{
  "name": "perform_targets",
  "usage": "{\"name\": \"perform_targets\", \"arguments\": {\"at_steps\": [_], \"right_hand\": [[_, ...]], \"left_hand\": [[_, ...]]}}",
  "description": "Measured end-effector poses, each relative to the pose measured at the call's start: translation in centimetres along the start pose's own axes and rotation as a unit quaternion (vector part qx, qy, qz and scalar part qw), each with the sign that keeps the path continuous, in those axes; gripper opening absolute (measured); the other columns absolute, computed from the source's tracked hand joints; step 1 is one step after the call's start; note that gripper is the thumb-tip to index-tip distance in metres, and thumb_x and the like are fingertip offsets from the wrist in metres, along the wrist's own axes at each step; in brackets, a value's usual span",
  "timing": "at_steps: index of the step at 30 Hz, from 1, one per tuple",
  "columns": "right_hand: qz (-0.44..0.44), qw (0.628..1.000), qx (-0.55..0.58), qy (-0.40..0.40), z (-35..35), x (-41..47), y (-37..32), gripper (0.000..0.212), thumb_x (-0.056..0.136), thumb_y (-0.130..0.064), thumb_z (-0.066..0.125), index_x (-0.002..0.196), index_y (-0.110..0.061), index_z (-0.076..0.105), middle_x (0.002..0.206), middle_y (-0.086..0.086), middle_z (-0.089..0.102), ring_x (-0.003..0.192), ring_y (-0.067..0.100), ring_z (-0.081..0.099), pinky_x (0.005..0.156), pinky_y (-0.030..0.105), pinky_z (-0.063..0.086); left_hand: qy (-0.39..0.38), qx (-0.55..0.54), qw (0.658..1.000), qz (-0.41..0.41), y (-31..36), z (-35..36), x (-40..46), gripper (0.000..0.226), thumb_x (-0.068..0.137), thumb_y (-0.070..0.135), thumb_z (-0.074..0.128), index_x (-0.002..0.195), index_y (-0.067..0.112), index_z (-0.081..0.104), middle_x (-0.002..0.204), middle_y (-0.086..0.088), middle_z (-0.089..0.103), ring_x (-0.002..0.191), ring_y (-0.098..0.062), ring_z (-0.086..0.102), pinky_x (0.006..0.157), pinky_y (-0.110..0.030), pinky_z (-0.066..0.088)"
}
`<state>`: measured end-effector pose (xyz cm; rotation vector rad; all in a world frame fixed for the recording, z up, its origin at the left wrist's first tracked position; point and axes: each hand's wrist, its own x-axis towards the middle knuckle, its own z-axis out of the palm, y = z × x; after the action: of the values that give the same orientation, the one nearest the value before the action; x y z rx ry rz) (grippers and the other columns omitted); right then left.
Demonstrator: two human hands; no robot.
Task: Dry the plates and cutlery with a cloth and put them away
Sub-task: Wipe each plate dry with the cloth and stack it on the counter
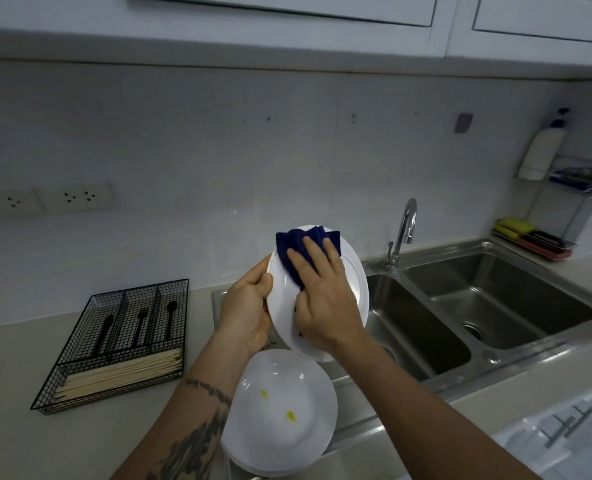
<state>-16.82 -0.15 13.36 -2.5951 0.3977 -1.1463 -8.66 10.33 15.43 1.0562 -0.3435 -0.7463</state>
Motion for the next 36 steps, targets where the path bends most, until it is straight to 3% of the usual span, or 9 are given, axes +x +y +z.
{"name": "perform_targets", "arguments": {"at_steps": [3, 8, 11, 16, 22, 24, 30, 32, 36], "right_hand": [[0.078, 0.996, 0.041, 0.004, -0.2, 1.5, 1.3, 0.065, 0.080, -0.028, 0.028, 0.142, -0.019, 0.044, 0.153, 0.003, 0.034, 0.144, 0.025, 0.020, 0.120, 0.040, 0.013], [0.196, 0.975, 0.103, -0.027, -0.3, -0.1, 3.7, 0.063, 0.085, -0.017, 0.031, 0.148, -0.022, 0.035, 0.154, -0.001, 0.031, 0.141, 0.016, 0.025, 0.113, 0.024, 0.011], [0.175, 0.980, 0.094, -0.018, 0.0, -0.9, 3.0, 0.063, 0.087, -0.013, 0.032, 0.150, -0.023, 0.031, 0.156, -0.003, 0.026, 0.143, 0.016, 0.021, 0.117, 0.030, 0.012], [0.021, 0.999, 0.022, -0.022, 0.0, 0.6, 1.0, 0.065, 0.083, -0.026, 0.024, 0.145, -0.020, 0.040, 0.155, 0.002, 0.030, 0.146, 0.024, 0.017, 0.119, 0.048, 0.012], [0.146, 0.985, 0.092, -0.009, 0.0, -0.7, 2.8, 0.067, 0.082, -0.019, 0.028, 0.148, -0.020, 0.035, 0.156, -0.003, 0.026, 0.143, 0.019, 0.022, 0.118, 0.032, 0.014], [0.163, 0.982, 0.095, -0.013, 0.0, -1.1, 2.5, 0.066, 0.083, -0.018, 0.028, 0.149, -0.020, 0.033, 0.156, -0.003, 0.026, 0.143, 0.019, 0.022, 0.116, 0.028, 0.012], [0.056, 0.996, 0.055, -0.032, -0.5, 1.4, 1.8, 0.062, 0.083, -0.020, 0.031, 0.144, -0.023, 0.041, 0.154, -0.001, 0.032, 0.142, 0.020, 0.024, 0.118, 0.044, 0.016], [0.087, 0.992, 0.083, -0.033, -0.8, 1.4, 2.8, 0.063, 0.083, -0.019, 0.031, 0.145, -0.022, 0.040, 0.155, -0.001, 0.031, 0.141, 0.017, 0.025, 0.119, 0.038, 0.017], [0.203, 0.966, 0.157, -0.024, -0.8, -1.7, 4.5, 0.066, 0.086, -0.006, 0.034, 0.150, -0.023, 0.031, 0.157, -0.005, 0.025, 0.142, 0.009, 0.021, 0.118, 0.029, 0.015]], "left_hand": [[0.017, 0.018, 1.000, 0.003, 0.0, -0.5, -0.4, 0.041, 0.106, 0.007, 0.033, 0.129, 0.020, 0.064, 0.117, -0.007, 0.073, 0.101, -0.027, 0.071, 0.069, -0.036, 0.059], [0.047, 0.051, 0.997, 0.017, -0.2, -2.0, -0.2, 0.041, 0.104, 0.004, 0.036, 0.128, 0.019, 0.065, 0.120, -0.005, 0.072, 0.111, -0.029, 0.067, 0.082, -0.039, 0.056], [0.055, 0.082, 0.994, 0.036, -0.2, -2.4, -0.2, 0.041, 0.103, 0.004, 0.037, 0.124, 0.021, 0.068, 0.118, -0.004, 0.072, 0.108, -0.027, 0.069, 0.085, -0.039, 0.057], [0.053, 0.088, 0.992, 0.076, 0.2, -1.2, 0.0, 0.039, 0.103, 0.003, 0.044, 0.126, 0.028, 0.064, 0.113, -0.003, 0.073, 0.091, -0.016, 0.070, 0.075, -0.028, 0.059], [0.089, 0.156, 0.976, 0.124, 0.6, -1.7, -0.1, 0.046, 0.100, 0.004, 0.047, 0.096, 0.037, 0.078, 0.114, 0.008, 0.073, 0.105, -0.014, 0.068, 0.097, -0.037, 0.054], [0.094, 0.178, 0.972, 0.126, 0.4, -1.8, -0.1, 0.046, 0.100, 0.004, 0.047, 0.096, 0.038, 0.078, 0.115, 0.009, 0.072, 0.108, -0.015, 0.067, 0.100, -0.039, 0.052], [0.099, 0.155, 0.975, 0.124, -0.1, -0.8, 0.2, 0.043, 0.100, 0.004, 0.046, 0.098, 0.032, 0.078, 0.109, 0.004, 0.074, 0.100, -0.018, 0.069, 0.088, -0.033, 0.057], [0.125, 0.122, 0.975, 0.134, 0.4, -1.0, 0.2, 0.042, 0.099, 0.003, 0.047, 0.096, 0.031, 0.077, 0.111, 0.004, 0.073, 0.095, -0.014, 0.069, 0.080, -0.025, 0.056], [0.176, 0.045, 0.970, 0.163, 1.6, -2.7, 0.5, 0.042, 0.099, 0.000, 0.045, 0.102, 0.031, 0.072, 0.120, 0.001, 0.070, 0.102, -0.016, 0.066, 0.094, -0.033, 0.054]]}}
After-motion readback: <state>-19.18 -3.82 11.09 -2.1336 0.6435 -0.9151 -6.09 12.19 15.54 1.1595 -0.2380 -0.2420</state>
